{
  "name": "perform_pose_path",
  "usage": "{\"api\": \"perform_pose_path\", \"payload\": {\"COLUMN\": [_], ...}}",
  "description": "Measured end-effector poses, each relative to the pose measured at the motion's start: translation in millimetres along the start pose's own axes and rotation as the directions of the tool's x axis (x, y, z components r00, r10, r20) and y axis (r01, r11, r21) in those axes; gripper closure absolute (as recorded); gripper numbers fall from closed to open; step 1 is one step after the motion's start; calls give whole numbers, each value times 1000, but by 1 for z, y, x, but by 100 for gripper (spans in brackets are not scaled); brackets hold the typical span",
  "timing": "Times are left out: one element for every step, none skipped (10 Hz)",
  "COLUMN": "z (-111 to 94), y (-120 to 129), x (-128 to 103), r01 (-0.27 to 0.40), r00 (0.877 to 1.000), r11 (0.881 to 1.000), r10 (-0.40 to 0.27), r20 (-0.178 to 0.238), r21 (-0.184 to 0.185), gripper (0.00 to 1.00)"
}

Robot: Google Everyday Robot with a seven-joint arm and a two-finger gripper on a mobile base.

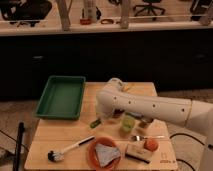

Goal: Place pepper in table surface

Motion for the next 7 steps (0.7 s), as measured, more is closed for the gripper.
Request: {"api": "perform_pose_path", "payload": {"z": [1,6,9,14,19,25,31], "y": [-2,-6,-9,-11,-12,-16,-18], "x": [1,-2,-4,-4,-5,-8,-9], "r01": [1,7,14,15,18,25,28], "r00": [1000,1000,1000,1000,1000,1000,1000], "r11": [1000,1000,1000,1000,1000,1000,999], "r10": [-1,-7,-14,-15,-18,-25,-28], "r20": [-2,0,0,1,4,5,6], "r21": [1,-2,-3,-6,-10,-14,-20], "gripper": [100,100,100,100,100,100,100]}}
